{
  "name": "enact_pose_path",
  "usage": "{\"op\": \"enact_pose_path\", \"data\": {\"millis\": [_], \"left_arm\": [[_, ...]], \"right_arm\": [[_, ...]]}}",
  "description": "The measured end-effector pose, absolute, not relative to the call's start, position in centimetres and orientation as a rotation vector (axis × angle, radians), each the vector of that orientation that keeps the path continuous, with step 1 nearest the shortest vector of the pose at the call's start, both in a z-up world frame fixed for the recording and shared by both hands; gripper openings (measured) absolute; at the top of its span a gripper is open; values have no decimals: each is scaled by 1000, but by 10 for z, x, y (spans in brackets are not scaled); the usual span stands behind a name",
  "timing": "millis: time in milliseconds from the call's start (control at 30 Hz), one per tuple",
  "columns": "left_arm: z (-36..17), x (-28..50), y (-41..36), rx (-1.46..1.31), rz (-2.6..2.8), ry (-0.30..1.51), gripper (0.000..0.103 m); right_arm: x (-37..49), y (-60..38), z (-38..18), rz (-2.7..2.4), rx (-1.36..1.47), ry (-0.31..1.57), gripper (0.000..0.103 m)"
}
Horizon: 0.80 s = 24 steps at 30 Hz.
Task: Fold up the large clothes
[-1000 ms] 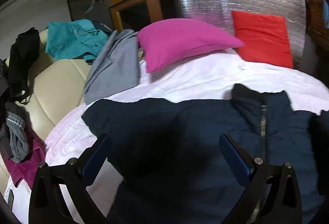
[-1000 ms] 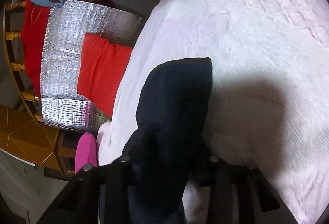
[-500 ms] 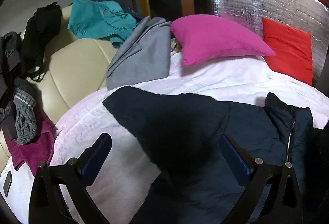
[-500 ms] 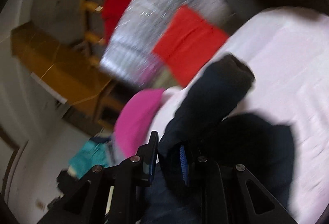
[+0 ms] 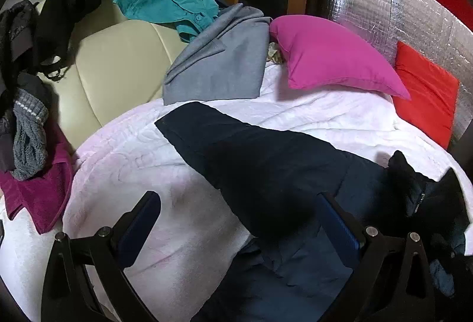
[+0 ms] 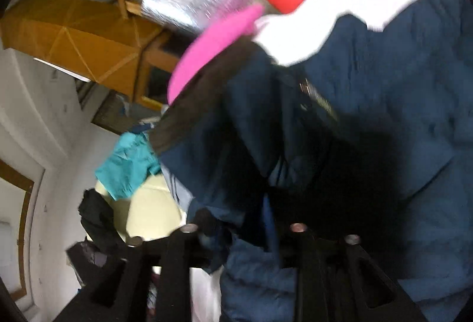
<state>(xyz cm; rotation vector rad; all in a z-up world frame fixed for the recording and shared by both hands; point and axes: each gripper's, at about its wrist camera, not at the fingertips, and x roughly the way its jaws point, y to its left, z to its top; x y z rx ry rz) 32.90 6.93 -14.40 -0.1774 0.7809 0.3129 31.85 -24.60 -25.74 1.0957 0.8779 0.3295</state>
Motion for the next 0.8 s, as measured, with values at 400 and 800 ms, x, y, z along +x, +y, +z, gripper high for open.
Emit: {"op": "enact_pose_path", "data": {"millis": [400, 800], "left_arm": [[-154, 339, 43, -211, 21, 852, 103], [-177, 351, 42, -199, 81, 906, 103]], "right_arm": [[239, -328, -224, 225, 966, 737, 76], [163, -484, -255, -242, 1031, 702, 76]]}}
